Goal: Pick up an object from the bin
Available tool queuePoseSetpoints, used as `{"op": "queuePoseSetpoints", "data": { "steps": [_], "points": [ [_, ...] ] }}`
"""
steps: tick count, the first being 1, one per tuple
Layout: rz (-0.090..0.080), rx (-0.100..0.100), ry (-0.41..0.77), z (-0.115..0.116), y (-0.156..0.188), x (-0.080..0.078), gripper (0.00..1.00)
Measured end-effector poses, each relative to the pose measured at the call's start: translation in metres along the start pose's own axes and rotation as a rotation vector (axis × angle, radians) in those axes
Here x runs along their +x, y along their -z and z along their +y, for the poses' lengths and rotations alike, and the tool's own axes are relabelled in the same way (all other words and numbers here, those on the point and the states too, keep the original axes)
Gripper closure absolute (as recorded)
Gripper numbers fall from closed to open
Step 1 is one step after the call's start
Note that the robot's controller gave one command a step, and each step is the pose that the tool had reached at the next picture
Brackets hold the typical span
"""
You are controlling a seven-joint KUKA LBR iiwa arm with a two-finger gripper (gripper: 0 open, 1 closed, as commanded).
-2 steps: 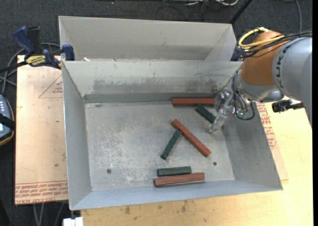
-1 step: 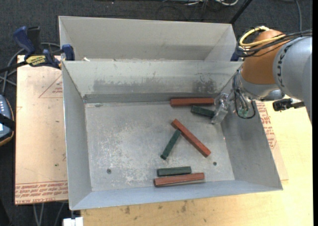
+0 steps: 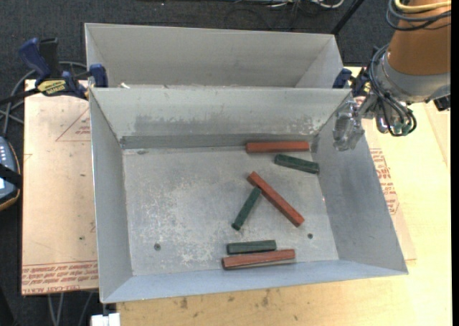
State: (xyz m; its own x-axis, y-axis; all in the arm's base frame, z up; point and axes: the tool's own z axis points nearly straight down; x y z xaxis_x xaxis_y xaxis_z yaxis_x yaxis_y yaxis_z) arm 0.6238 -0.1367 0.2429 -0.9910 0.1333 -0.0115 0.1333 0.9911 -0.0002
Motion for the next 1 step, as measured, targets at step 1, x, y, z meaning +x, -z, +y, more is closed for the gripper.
{"op": "queuePoseSetpoints", "data": {
  "steps": [1],
  "points": [
    [0.015,0.001,-0.465,0.0424,-0.0707,0.0147,1.00]
  ]
}}
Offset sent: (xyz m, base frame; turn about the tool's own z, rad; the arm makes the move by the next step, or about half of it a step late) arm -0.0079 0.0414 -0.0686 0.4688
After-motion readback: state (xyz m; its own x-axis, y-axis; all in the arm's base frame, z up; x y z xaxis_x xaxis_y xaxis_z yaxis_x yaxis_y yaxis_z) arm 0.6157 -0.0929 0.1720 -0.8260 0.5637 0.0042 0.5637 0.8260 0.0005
